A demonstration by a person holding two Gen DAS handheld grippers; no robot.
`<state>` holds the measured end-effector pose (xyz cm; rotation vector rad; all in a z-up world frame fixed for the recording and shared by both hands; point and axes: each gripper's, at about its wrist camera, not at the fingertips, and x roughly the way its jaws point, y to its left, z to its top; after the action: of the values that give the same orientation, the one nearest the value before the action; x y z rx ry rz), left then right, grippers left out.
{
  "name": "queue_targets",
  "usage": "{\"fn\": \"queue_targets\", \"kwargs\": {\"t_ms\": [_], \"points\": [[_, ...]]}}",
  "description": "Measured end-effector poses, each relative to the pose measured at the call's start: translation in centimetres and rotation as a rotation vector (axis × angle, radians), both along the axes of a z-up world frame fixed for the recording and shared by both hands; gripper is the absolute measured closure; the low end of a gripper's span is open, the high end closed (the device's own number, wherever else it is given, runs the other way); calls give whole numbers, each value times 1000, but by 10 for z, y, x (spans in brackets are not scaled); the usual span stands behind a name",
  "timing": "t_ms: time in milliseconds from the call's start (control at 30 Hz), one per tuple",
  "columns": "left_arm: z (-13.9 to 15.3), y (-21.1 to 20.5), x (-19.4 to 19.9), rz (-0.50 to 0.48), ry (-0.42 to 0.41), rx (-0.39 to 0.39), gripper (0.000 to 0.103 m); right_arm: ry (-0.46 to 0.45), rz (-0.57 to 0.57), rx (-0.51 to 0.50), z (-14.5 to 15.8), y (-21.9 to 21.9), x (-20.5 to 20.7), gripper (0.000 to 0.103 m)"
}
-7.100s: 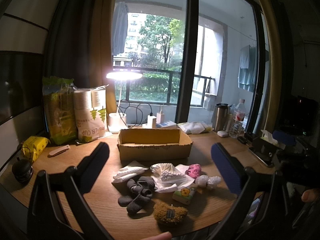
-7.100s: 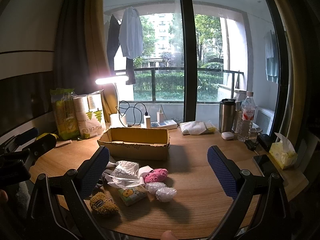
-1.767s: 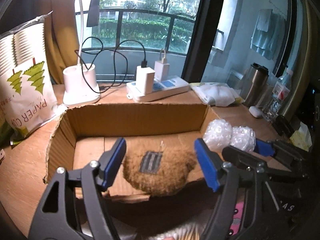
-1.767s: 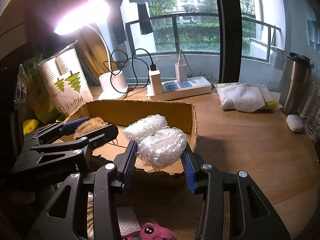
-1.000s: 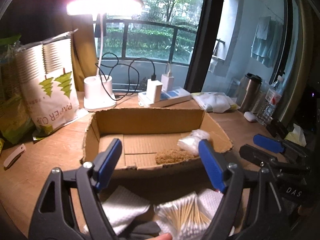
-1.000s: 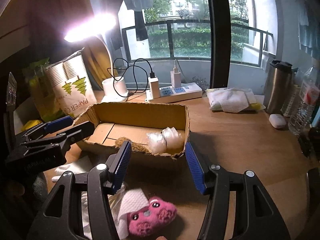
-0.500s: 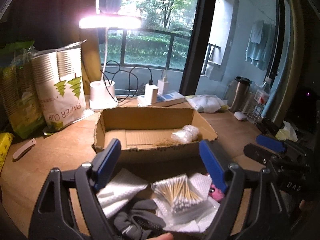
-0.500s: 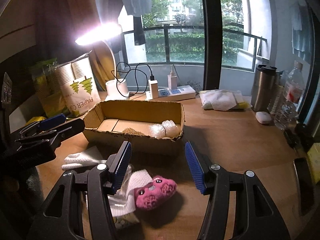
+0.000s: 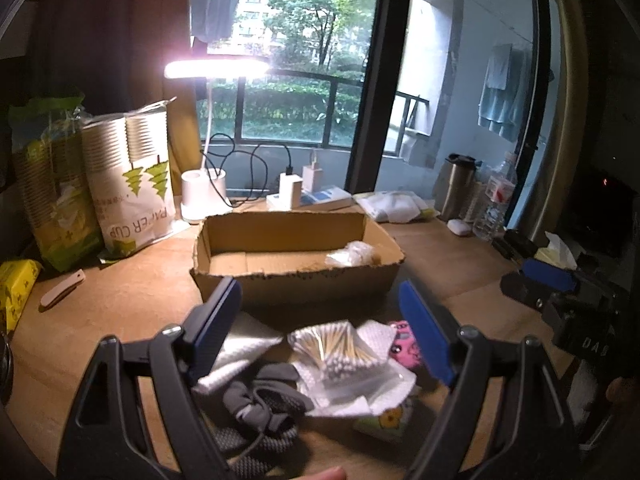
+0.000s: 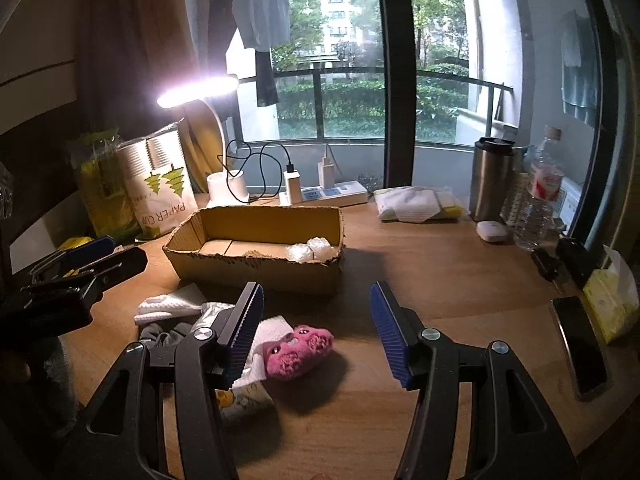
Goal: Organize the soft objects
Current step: 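Move both open tools back over the remaining pile of items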
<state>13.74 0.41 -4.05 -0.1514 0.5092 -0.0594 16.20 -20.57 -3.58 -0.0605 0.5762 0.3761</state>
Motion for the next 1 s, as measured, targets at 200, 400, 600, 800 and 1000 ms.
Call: {"fn": "queue_targets", "kwargs": {"t_ms": [200,400,600,800,1000], "points": [[-2,-9,-17,-12,-3,6,20,-14,-28,7,2,-16,-18,44],[-14,-15,-27,-15,20,15,20,-9,-38,15,-4,-25,-29,44],[-30,-20,-30,-17,58,22,20,19,-26,20,-18,-26,-32,44],[-47,-20,-25,-13,105,21,20,53,-10,25,-35,-23,-26,44],[-67,-20,-15,-13,160,24,20,101,4,26,-55,-14,-16,44]]}}
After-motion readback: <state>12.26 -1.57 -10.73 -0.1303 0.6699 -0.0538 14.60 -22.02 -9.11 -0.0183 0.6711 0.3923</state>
